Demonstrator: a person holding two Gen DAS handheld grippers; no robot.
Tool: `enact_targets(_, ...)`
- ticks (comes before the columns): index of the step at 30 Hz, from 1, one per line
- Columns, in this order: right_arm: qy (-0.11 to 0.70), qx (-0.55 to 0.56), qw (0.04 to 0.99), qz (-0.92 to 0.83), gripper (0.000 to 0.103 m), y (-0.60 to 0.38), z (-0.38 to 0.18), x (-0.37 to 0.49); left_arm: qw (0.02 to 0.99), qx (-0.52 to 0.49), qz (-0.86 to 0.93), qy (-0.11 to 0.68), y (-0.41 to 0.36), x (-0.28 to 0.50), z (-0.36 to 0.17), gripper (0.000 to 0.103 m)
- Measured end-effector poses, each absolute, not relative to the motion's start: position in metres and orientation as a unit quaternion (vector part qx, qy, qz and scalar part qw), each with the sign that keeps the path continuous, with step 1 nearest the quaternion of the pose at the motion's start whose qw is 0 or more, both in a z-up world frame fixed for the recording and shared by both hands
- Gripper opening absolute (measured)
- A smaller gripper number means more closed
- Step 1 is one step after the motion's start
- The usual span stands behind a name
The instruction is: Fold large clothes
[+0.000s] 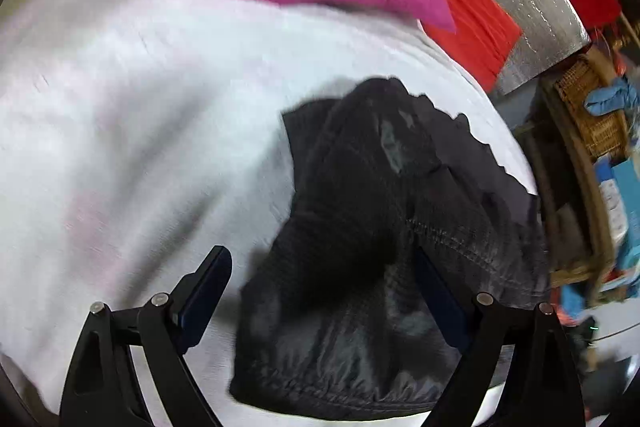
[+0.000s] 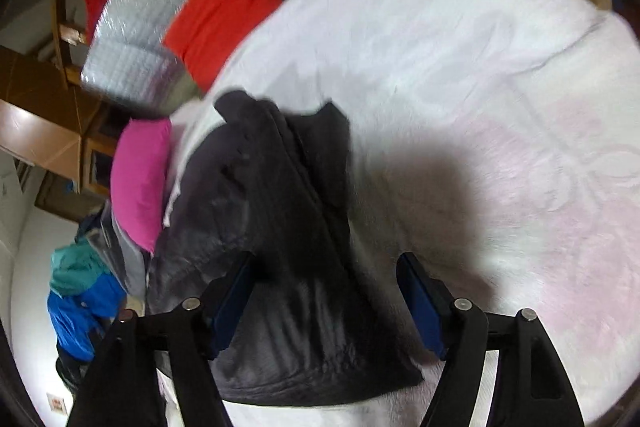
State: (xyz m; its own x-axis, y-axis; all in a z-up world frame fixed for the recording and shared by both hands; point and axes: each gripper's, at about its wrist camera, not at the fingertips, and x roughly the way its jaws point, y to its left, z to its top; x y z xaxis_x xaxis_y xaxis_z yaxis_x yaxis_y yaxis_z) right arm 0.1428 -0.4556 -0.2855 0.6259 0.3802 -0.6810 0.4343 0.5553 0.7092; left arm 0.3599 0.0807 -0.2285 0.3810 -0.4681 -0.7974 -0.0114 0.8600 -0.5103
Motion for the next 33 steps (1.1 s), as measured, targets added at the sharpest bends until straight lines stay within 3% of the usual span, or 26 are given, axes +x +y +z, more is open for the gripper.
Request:
enact_targets(10,0.411,0.463,0.783,0.054,0.085,-0.434,-0.296,0.176,0.751,-0.272,-0.201,0.567,0.067,0.36,-0.247,0.092)
enact_targets(15,0.419,0.422,0.803,0.037,0.084,-0.417,-0.289,0.192,0.747,-0.295,-0.233,0.549,0.064,0.359,-0.24,0.09)
enact_targets(16,0.419,0.41,0.81,0.027,0.082,-0.413,-0.286,0.195,0.748,-0.293,-0.233,0.548,0.063,0.36,-0.239,0.09)
enact_targets(18,0.421,0.381,0.823,0.001,0.071,-0.403,-0.281,0.205,0.755,-0.29,-0.226,0.543,0.062,0.361,-0.238,0.077)
enact_targets(19,0.417,0.375,0.828,-0.008,0.068,-0.4,-0.279,0.209,0.762,-0.285,-0.221,0.538,0.061,0.363,-0.237,0.064)
enact_targets(20,0.411,0.376,0.831,-0.006,0.055,-0.399,-0.276,0.212,0.768,-0.28,-0.218,0.533,0.06,0.367,-0.236,0.054)
enact_targets(23,0.399,0.356,0.845,-0.024,0.045,-0.392,-0.267,0.224,0.781,-0.283,-0.215,0.513,0.064,0.375,-0.234,0.039)
enact_targets(27,0.371,0.336,0.865,-0.039,0.036,-0.381,-0.253,0.242,0.801,-0.281,-0.209,0.485,0.065,0.387,-0.226,0.035)
enact_targets(30,0.338,0.337,0.878,-0.037,0.036,-0.376,-0.239,0.247,0.813,-0.274,-0.198,0.475,0.067,0.395,-0.223,0.034)
enact_targets(33,0.355,0.343,0.868,-0.052,0.036,-0.374,-0.251,0.261,0.815,-0.27,-0.171,0.483,0.074,0.403,-0.234,0.037)
